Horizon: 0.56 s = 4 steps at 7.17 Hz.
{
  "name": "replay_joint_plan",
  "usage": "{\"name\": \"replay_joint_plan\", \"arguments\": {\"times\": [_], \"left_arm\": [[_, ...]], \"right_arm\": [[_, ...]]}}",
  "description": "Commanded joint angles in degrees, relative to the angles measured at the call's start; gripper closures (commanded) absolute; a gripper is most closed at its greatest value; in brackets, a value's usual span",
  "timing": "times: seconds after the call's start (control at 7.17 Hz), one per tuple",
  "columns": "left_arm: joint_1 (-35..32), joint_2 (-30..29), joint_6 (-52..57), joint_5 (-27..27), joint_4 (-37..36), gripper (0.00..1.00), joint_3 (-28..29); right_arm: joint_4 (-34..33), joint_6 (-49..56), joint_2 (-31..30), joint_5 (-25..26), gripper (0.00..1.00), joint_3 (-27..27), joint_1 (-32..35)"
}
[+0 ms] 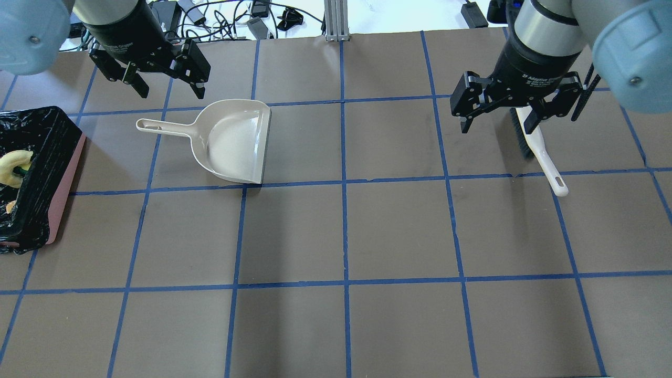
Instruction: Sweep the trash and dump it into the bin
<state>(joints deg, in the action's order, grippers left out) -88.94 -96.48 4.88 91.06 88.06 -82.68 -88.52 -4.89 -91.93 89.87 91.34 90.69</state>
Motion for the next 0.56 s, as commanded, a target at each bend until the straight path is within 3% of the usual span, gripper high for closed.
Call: {"name": "replay_joint_plan", "arguments": {"times": [0.0,0.42], "left_arm": [[0.0,0.3,0.0,0.0,-0.3,0.0,-1.1],[0.1,2.4,0.0,0.1,0.1,0.0,-2.8]], "right_arm": [[-0.3,0.0,0.0,-0.7,0.0,0.0,-0.1],[-3.5,0.8,0.3,-0.8,0.0,0.1,-0.2]]}}
